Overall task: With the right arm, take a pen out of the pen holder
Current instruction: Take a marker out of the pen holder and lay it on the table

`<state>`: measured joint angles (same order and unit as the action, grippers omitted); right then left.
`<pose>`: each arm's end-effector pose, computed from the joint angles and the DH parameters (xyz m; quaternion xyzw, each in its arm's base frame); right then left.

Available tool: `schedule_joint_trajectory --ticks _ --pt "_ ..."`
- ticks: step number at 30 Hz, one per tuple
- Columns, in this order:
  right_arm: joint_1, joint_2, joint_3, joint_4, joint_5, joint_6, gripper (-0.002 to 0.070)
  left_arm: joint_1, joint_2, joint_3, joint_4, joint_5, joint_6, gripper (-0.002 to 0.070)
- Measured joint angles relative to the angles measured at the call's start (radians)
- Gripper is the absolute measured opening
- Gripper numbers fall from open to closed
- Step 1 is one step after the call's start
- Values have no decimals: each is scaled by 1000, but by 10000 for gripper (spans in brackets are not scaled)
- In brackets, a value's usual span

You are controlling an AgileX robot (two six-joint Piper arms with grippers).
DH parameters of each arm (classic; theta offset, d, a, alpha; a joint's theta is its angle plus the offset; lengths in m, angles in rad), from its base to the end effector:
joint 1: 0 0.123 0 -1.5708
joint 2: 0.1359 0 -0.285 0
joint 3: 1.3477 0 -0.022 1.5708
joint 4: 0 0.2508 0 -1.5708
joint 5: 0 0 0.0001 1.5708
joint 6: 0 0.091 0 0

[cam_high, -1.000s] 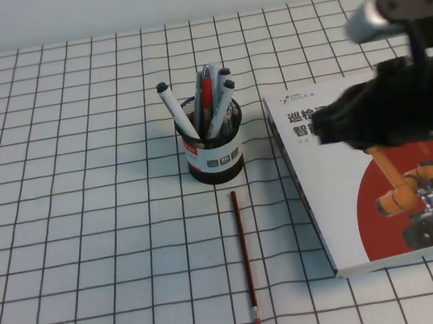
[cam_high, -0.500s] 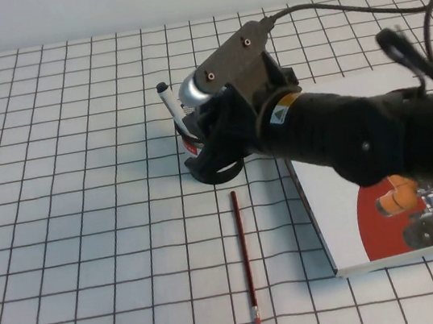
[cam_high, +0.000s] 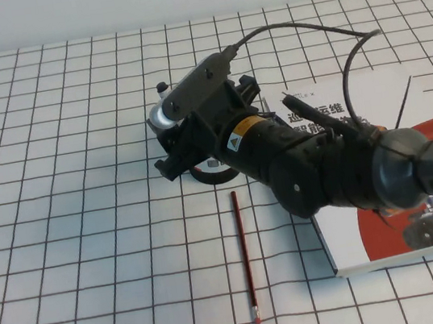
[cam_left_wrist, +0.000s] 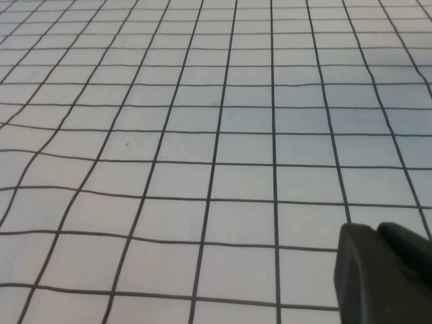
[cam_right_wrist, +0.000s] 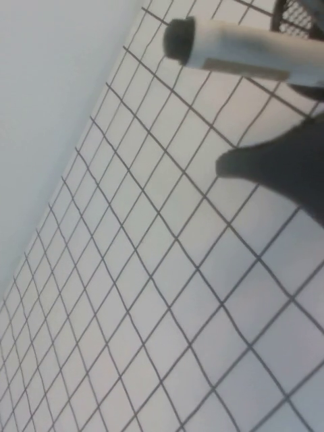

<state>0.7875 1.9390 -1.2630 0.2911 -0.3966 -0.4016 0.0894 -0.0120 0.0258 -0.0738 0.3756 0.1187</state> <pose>0.3225 0.3096 0.2328 -0.3126 0.7103 0.1617 0.6096 0.0525 0.0022 0.1715 -0.0078 0.8051 0.0304 0.5922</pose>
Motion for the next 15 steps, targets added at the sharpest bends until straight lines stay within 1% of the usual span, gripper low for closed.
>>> schedule_joint_trajectory --ticks 7,15 --pt "-13 95 -140 -4 16 2 437 0 0 0 0 0 0 -3" --pt "-36 137 -181 -4 42 2 427 0 0 0 0 0 0 -3"
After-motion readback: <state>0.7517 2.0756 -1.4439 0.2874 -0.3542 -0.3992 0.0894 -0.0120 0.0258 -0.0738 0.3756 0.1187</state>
